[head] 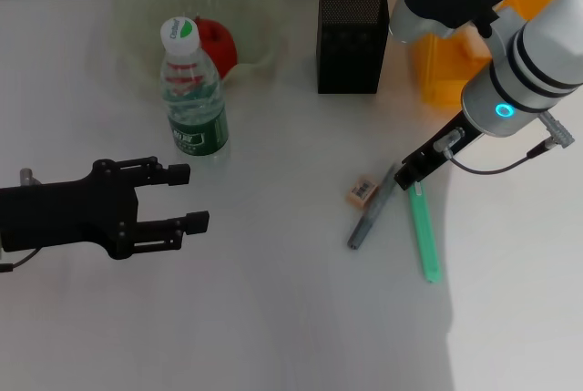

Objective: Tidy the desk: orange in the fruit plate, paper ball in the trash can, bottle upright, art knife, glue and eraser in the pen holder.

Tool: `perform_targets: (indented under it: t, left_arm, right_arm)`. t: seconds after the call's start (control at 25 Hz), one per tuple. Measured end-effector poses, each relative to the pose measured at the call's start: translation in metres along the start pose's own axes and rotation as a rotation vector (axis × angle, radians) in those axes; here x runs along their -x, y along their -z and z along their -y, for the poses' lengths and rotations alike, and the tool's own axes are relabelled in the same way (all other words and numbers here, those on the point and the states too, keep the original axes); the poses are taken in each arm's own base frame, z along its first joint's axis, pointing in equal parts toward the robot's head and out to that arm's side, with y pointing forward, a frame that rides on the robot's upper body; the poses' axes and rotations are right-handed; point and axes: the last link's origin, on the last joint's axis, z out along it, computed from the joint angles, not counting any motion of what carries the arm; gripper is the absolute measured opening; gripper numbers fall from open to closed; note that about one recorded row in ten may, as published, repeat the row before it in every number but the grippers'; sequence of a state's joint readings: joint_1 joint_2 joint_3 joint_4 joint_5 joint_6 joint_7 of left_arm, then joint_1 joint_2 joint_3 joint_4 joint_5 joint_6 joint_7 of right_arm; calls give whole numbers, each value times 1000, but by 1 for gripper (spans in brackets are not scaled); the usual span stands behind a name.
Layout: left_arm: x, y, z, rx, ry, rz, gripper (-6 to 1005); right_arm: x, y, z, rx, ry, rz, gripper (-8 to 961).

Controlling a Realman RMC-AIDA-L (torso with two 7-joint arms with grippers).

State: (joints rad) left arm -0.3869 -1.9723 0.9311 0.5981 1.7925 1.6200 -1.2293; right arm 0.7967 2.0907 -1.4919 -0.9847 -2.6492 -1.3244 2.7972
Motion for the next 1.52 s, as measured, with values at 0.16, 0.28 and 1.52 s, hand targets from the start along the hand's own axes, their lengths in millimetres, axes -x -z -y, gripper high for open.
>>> perform_targets:
  t: [0.16,0.28,1.52]
  left_arm:
    - [2,-2,0,-5,4,5,725]
    - [5,-3,-1,-6,6,17,725]
    - [1,-8,3,-26,-6,7,725]
  right_arm:
    - [0,-3,-1,13,-6,6,387]
    - [0,-4,-1,18,-9,5,389]
    - [7,146,33,126,-140,964,191]
